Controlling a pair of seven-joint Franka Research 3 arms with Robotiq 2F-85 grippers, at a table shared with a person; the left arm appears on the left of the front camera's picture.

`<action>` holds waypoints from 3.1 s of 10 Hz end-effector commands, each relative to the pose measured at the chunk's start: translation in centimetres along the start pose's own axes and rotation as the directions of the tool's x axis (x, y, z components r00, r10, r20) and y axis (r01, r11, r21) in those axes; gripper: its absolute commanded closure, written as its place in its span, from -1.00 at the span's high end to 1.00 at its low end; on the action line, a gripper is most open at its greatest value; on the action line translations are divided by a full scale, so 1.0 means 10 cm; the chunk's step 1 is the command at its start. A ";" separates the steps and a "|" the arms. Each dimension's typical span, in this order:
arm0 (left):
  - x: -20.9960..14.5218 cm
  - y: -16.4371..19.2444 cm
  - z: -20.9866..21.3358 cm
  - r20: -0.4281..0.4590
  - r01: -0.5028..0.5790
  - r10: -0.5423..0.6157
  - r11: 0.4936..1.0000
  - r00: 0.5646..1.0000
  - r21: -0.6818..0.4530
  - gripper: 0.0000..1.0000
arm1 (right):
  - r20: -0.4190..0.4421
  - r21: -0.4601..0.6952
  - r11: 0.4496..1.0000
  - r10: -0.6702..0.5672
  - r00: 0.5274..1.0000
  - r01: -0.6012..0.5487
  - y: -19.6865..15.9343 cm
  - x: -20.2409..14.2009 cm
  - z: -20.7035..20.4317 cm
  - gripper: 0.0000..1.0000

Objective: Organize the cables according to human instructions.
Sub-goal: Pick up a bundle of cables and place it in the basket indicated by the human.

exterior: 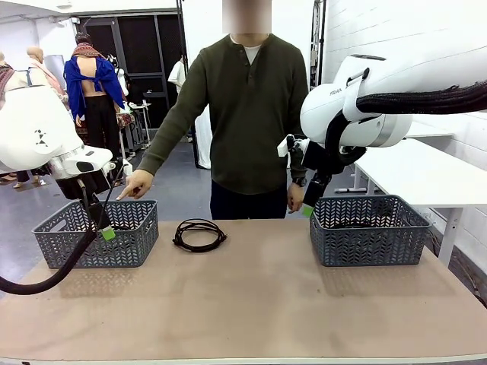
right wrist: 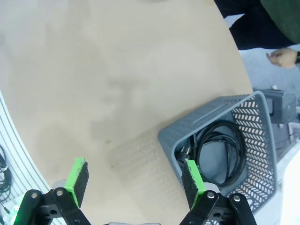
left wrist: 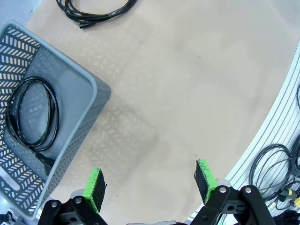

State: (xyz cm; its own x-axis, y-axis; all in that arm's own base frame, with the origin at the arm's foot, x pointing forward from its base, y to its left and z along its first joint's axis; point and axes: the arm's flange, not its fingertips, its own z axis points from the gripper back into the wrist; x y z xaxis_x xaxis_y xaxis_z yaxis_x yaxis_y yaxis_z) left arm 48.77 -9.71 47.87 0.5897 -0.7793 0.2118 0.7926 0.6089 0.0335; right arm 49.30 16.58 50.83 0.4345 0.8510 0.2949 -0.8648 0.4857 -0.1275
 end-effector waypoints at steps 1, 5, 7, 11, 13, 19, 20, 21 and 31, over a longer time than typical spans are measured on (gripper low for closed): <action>0.00 0.00 0.01 -0.006 -0.002 0.002 1.000 1.000 0.000 1.00 | -0.004 0.001 1.000 0.001 1.000 0.000 0.00 0.00 0.00 1.00; 0.00 0.00 0.01 -0.006 -0.002 0.002 1.000 1.000 0.000 1.00 | -0.004 0.001 1.000 0.001 1.000 0.000 0.00 0.00 0.00 1.00; 0.00 0.00 0.01 -0.006 -0.002 0.002 1.000 1.000 0.000 1.00 | -0.004 0.001 1.000 0.001 1.000 0.000 0.00 0.00 0.00 1.00; 0.00 0.00 0.00 0.000 0.000 0.000 1.000 1.000 0.000 1.00 | -0.004 0.001 1.000 0.001 1.000 0.000 0.00 0.00 0.00 1.00; 0.32 0.00 -0.05 -0.060 0.184 -0.184 0.983 0.981 0.000 1.00 | -0.004 0.001 1.000 0.001 1.000 0.000 0.00 0.00 0.00 1.00; 1.41 -0.03 -0.41 -0.118 0.548 -0.545 0.836 0.830 -0.005 1.00 | -0.004 0.001 1.000 0.001 1.000 0.000 0.00 0.00 0.00 1.00; 1.54 -0.02 -0.48 -0.101 0.562 -0.560 0.827 0.822 -0.014 1.00 | -0.004 0.001 1.000 0.001 1.000 0.000 0.00 0.00 0.00 1.00; 1.62 0.00 -0.56 -0.089 0.564 -0.563 0.825 0.821 -0.018 1.00 | -0.004 0.001 1.000 0.001 1.000 0.000 0.00 0.00 0.00 1.00; 1.73 -0.05 -0.69 -0.077 0.551 -0.551 0.834 0.831 -0.027 1.00 | -0.004 0.001 1.000 0.001 1.000 0.000 0.00 0.00 0.00 1.00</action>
State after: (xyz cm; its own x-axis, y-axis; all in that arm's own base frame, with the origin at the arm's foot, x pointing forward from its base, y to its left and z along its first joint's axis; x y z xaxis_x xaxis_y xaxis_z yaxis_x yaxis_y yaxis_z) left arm 59.69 -24.51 44.80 0.0654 -0.9945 0.0824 0.9902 0.0749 0.1180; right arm 49.31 16.61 50.83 0.4339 0.8512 0.2953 -0.8652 0.4850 -0.1269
